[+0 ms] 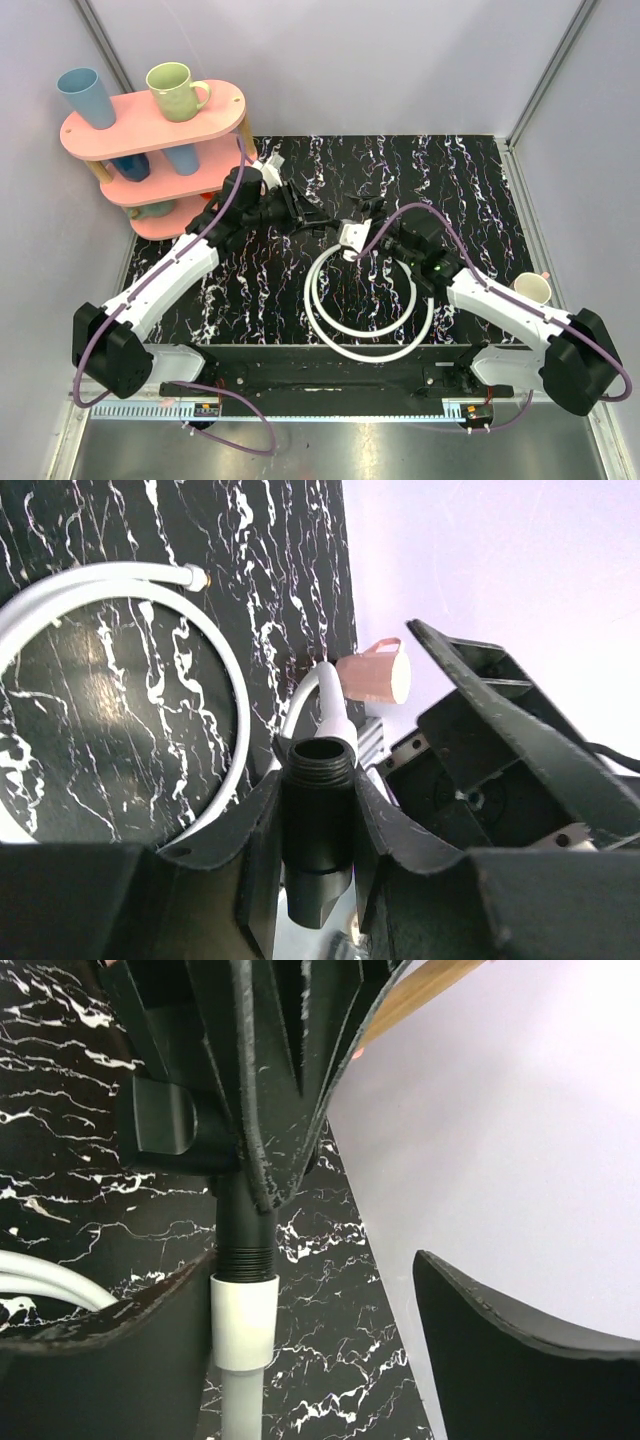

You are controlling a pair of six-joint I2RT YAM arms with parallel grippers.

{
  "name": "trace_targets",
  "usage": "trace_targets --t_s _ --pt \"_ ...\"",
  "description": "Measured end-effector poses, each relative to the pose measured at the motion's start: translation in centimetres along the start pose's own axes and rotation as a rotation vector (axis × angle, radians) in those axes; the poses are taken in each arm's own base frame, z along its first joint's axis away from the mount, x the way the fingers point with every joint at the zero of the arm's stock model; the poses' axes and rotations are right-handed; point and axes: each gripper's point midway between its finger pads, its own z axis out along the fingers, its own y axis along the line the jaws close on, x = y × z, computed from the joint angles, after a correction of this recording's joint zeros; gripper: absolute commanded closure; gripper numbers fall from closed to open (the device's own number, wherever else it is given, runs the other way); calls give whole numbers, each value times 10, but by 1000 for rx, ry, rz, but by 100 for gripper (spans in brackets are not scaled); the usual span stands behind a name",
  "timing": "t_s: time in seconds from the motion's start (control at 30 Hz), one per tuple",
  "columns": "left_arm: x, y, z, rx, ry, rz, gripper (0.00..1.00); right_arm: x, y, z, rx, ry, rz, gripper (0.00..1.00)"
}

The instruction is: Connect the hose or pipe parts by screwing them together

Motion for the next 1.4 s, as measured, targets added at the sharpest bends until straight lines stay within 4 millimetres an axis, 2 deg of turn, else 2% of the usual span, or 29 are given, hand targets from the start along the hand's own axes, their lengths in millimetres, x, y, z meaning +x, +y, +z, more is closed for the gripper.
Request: trace_targets --t_s 0.1,0.17,0.2,0.23,0.27,0.33,0.5,0.63,0.77,0.9,1.07,1.17,1.23,1.3,1.33,1.37,1.4 --pt "2 1 0 -3 4 -59 100 7 5 5 -7 21 -18 35" --pt "0 -4 -1 13 -3 -78 100 9 6 7 -5 28 -30 49" --pt "-1 -7 -1 24 -5 -84 100 9 5 8 2 29 -38 56" --pt "-1 -10 -2 33 -4 -94 100 9 4 8 6 27 -44 79" --pt "-1 -12 -2 41 -3 -100 100 7 4 8 8 25 -48 89" --pt "-4 -16 -2 61 -10 -110 100 6 5 9 5 21 -58 100" --pt "-2 -14 -2 75 -8 -72 100 7 10 10 -32 38 -31 100" --pt "-3 -14 -6 135 -41 135 100 5 14 15 -120 60 57 100" --pt "-4 -16 -13 160 -82 484 100 1 19 21 -256 58 194 100" --pt "-3 -14 -11 176 -97 838 100 6 31 24 -379 69 332 100" --pt "18 -3 -7 276 -84 1359 100 11 59 15 -579 49 541 100" --pt "29 1 -7 330 -58 1569 100 9 72 9 -694 21 641 100" --pt "29 1 -3 348 -15 1666 100 11 72 7 -731 15 686 100" --pt "23 -2 2 351 8 1731 100 15 67 8 -734 15 706 86" --pt "21 -3 4 350 9 1745 100 18 64 8 -726 18 708 69" --pt "19 -4 6 350 2 1750 100 20 61 7 -718 23 707 49" --pt "18 -4 7 348 -11 1744 100 20 59 7 -712 24 707 39"
